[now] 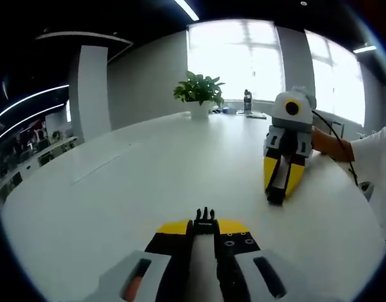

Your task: Snap the two parts of the plastic buckle together until the buckle closes and remains connected.

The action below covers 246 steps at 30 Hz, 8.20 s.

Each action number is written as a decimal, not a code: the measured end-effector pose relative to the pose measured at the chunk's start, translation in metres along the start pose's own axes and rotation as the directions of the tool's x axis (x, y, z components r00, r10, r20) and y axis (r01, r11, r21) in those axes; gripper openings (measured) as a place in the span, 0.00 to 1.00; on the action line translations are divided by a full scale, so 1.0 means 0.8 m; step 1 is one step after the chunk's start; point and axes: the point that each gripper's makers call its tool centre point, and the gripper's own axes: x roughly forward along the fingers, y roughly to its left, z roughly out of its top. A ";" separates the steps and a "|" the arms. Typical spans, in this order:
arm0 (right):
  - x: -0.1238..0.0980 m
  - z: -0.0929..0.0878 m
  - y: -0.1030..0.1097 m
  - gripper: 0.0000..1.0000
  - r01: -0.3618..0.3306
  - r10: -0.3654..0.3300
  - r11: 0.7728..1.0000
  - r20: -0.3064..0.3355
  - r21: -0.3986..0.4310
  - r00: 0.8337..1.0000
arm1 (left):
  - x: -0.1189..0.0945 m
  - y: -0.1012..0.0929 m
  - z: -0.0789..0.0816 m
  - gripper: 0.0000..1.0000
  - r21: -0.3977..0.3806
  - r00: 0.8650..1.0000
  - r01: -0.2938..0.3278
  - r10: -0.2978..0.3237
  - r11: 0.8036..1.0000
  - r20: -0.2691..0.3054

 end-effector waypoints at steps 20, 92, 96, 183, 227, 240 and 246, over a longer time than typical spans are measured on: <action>0.001 0.001 0.003 0.13 -0.011 0.011 1.000 0.006 0.003 1.000 | -0.005 -0.005 0.012 0.00 0.039 0.999 0.000 -0.002 0.999 0.054; -0.002 0.004 0.003 0.13 -0.006 0.006 1.000 0.017 -0.005 1.000 | 0.001 0.024 0.001 0.23 -0.089 1.000 -0.027 0.026 0.996 -0.010; -0.002 0.004 0.002 0.13 -0.005 0.005 1.000 0.020 -0.002 1.000 | 0.001 0.021 0.001 0.19 -0.069 1.000 -0.026 0.026 0.997 -0.013; 0.019 0.054 -0.063 0.13 0.009 -0.009 1.000 0.132 0.002 0.991 | -0.076 0.000 0.050 0.12 -0.062 0.986 -0.061 0.070 0.996 0.153; 0.031 0.021 0.009 0.13 -0.171 0.175 0.980 0.042 -0.098 0.984 | -0.064 -0.057 -0.010 0.12 -0.034 0.994 0.100 -0.098 0.994 0.055; 0.032 0.017 0.019 0.12 -0.198 0.201 0.975 0.020 -0.105 0.979 | -0.057 -0.077 -0.025 0.12 0.010 0.991 0.137 -0.137 0.991 -0.007; 0.034 0.013 0.024 0.12 -0.210 0.211 0.972 -0.001 -0.108 0.978 | -0.057 -0.079 -0.023 0.12 0.009 0.990 0.144 -0.144 0.989 0.001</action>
